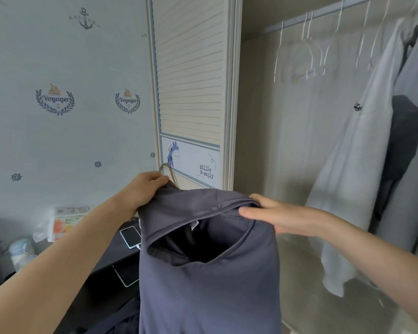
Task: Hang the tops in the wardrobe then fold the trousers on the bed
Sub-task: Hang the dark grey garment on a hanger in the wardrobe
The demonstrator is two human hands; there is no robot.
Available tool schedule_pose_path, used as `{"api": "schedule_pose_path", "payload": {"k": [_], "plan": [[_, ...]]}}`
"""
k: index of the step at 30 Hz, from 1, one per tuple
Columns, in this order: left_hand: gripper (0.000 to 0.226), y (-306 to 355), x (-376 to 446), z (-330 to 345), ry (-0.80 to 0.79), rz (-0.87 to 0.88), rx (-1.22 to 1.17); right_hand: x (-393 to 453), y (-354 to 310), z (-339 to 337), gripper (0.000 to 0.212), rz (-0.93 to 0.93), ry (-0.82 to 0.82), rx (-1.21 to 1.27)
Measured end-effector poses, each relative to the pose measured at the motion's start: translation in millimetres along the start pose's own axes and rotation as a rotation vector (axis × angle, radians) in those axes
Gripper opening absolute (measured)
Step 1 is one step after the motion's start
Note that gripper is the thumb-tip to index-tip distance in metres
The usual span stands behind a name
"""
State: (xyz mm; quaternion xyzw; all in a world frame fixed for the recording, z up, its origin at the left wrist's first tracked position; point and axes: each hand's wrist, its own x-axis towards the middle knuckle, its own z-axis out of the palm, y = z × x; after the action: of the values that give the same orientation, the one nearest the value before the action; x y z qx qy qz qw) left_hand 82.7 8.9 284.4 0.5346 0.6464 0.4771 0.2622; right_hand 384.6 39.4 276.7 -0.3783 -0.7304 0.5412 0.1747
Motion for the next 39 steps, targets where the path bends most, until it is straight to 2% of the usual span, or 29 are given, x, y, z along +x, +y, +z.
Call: {"api": "schedule_pose_path", "payload": {"k": [1, 3, 5, 7, 10, 12, 13, 15, 17, 19, 21, 24, 26, 28, 29, 31, 33, 37, 39], "plan": [[0.027, 0.4, -0.2, -1.5, 0.001, -0.008, -0.099, -6.9, 0.4, 5.1, 0.033, 0.019, -0.128, 0.044], [0.027, 3.9, -1.9, -2.7, -0.004, -0.015, -0.273, -13.0, 6.7, 16.2, 0.039, 0.067, -0.34, -0.024], [0.024, 9.0, -5.3, -1.1, -0.028, -0.006, -0.367, -7.5, 16.8, 25.6, 0.031, 0.088, -0.437, -0.152], [0.023, 15.6, -9.4, 3.6, -0.071, 0.013, -0.44, 4.7, 21.4, 33.1, 0.033, -0.005, -0.278, -0.32], [0.024, 24.3, -14.8, 10.2, -0.139, 0.042, -0.481, 26.6, 27.0, 38.9, 0.063, -0.086, 0.12, -0.52], [0.025, 29.1, -16.9, 11.3, -0.164, 0.062, -0.493, 38.8, 33.2, 48.6, 0.077, -0.061, 0.153, -0.595], [0.025, 30.8, -17.2, 10.5, -0.161, 0.073, -0.506, 43.3, 35.4, 55.4, 0.073, -0.054, 0.116, -0.606], [0.025, 34.1, -18.3, 6.0, -0.156, 0.091, -0.524, 54.1, 43.4, 72.6, 0.049, -0.07, 0.029, -0.593], [0.025, 34.6, -18.9, 0.3, -0.149, 0.102, -0.512, 59.6, 45.8, 81.9, 0.025, -0.081, 0.042, -0.6], [0.025, 31.5, -18.2, -8.0, -0.108, 0.096, -0.479, 61.4, 44.1, 79.7, 0.02, -0.097, 0.141, -0.597], [0.024, 23.7, -14.6, -18.5, -0.037, 0.079, -0.443, 58.3, 36.7, 68.0, 0.024, -0.104, 0.297, -0.555], [0.023, 5.9, -6.3, -23.5, 0.051, -0.008, -0.414, 40.9, 6.7, 44.4, 0.024, -0.194, 0.455, -0.41], [0.022, -4.3, -3.6, -11.7, 0.024, -0.048, -0.392, 29.5, -19.9, 36.3, 0.017, -0.308, 0.467, -0.248], [0.005, -10.4, -8.5, 10.1, -0.121, -0.048, -0.381, 23.7, -43.4, 33.6, 0.01, -0.366, 0.49, -0.125], [0.016, -12.9, -13.0, 21.6, -0.24, -0.043, -0.408, 25.1, -50.6, 33.2, 0.007, -0.372, 0.524, -0.096], [0.058, -15.4, -23.2, 46.3, -0.525, -0.008, -0.462, 28.3, -61.5, 28.7, 0.008, -0.351, 0.635, -0.051], [0.082, -17.6, -35.9, 70.2, -0.697, 0.131, -0.372, 28.7, -67.5, 23.4, 0.016, -0.304, 0.72, -0.005], [0.117, -13.8, -55.1, 105.9, -0.727, 0.406, -0.213, 22.1, -66.7, 13.7, 0.016, -0.177, 0.739, 0.024], [0.119, -14.0, -59.9, 120.2, -0.714, 0.522, -0.182, 17.5, -63.9, 9.0, 0.016, -0.143, 0.73, 0.064]]}}
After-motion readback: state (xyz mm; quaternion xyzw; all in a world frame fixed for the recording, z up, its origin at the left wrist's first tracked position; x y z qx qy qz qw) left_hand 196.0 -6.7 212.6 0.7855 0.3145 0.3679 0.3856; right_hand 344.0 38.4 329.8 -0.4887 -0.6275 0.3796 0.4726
